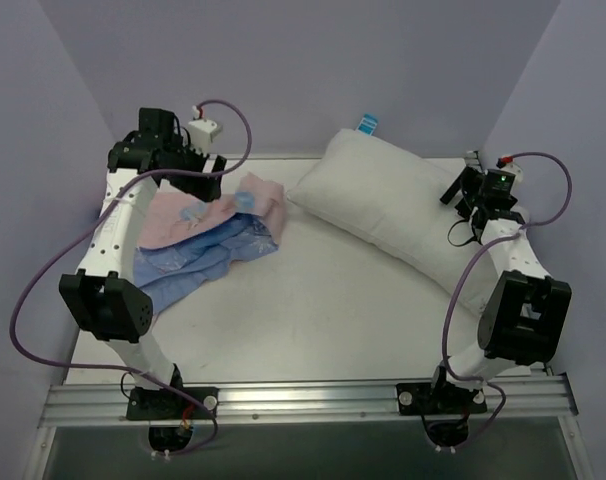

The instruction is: Remove the pillowcase from the pillow

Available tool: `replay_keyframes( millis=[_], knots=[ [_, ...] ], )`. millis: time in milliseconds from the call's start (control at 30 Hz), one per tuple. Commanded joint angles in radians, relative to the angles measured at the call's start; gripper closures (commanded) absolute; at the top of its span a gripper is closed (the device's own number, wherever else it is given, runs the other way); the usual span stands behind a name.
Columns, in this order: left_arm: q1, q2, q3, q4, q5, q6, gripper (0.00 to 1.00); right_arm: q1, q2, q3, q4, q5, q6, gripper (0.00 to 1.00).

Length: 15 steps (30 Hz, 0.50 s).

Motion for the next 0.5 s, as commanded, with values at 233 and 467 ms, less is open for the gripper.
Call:
replay_keyframes(
  millis=[233, 467],
  knots=[
    [0.041, -0.345, -0.526, 0.01, -0.282, 0.113, 0.06, 0.101, -0.159, 0.041, -0.319, 0.137, -0.062, 0.0],
    [0.113, -0.624, -0.876, 0.129, -0.316, 0.091, 0.06, 0.162, -0.313, -0.025, -0.39, 0.148, -0.061, 0.0]
  ],
)
